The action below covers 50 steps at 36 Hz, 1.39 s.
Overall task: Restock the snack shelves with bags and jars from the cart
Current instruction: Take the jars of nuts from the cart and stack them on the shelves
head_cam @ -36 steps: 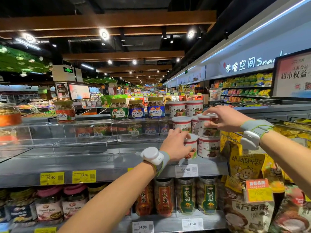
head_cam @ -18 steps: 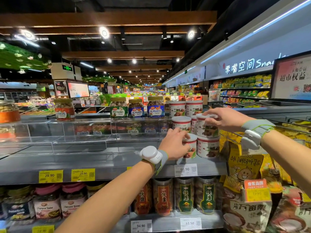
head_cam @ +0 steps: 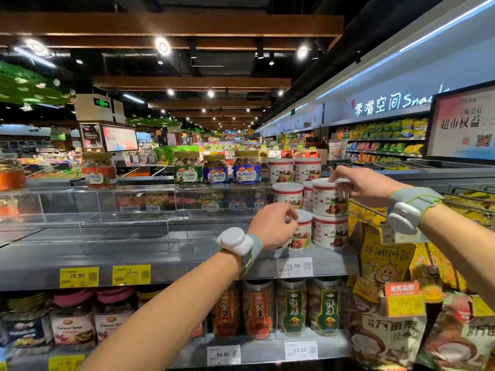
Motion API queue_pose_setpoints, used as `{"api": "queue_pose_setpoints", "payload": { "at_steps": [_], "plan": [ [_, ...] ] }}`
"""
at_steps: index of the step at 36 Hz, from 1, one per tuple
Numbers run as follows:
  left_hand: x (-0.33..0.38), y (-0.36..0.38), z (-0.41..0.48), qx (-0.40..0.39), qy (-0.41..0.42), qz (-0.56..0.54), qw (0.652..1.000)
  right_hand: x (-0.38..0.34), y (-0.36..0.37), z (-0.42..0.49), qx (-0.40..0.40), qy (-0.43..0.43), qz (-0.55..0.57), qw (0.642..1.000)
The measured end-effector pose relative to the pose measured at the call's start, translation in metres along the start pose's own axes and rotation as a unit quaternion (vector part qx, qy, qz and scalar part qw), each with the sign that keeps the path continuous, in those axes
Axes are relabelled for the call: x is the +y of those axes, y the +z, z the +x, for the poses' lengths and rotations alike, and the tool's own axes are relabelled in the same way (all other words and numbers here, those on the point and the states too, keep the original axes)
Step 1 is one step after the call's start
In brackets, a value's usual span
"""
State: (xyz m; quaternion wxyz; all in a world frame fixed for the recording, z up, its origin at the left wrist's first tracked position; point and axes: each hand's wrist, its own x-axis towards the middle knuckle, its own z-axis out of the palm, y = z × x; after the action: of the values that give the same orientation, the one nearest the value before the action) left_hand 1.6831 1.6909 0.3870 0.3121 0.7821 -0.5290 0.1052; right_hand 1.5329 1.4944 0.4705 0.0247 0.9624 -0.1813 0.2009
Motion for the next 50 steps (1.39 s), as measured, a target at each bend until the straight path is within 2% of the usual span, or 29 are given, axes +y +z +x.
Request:
{"api": "queue_pose_setpoints", "payload": {
  "at_steps": [6,13,21,30,36,39,43,47,50],
  "plan": [
    [0.002,0.0,-0.002,-0.014,0.008,0.007,1.0,-0.006,-0.002,0.003,-0.029,0.047,0.006,0.998],
    [0.004,0.0,-0.003,-0.031,0.015,0.025,0.999,-0.025,-0.001,-0.003,-0.006,0.029,-0.013,0.999],
    [0.015,0.002,0.0,-0.063,0.026,0.102,0.992,-0.024,-0.004,-0.006,0.003,0.019,0.012,1.0],
    [0.018,0.004,0.003,-0.053,0.013,0.111,0.992,-0.016,-0.002,-0.006,-0.009,0.009,0.041,0.999],
    [0.019,0.002,0.006,-0.01,-0.005,0.088,0.996,-0.015,0.001,-0.005,-0.011,0.02,0.047,0.999],
    [0.023,-0.007,0.012,0.045,-0.011,0.052,0.998,-0.012,0.004,-0.009,0.024,0.03,0.04,0.998],
    [0.043,-0.02,0.019,0.133,0.022,-0.079,0.988,-0.015,0.004,-0.025,0.141,0.043,0.074,0.986],
    [0.074,-0.017,0.011,0.16,0.058,-0.227,0.959,-0.032,0.001,-0.053,0.248,0.055,0.129,0.959],
    [0.089,-0.003,-0.004,0.149,0.085,-0.277,0.945,-0.047,0.006,-0.091,0.301,0.09,0.169,0.934]
  ]
}}
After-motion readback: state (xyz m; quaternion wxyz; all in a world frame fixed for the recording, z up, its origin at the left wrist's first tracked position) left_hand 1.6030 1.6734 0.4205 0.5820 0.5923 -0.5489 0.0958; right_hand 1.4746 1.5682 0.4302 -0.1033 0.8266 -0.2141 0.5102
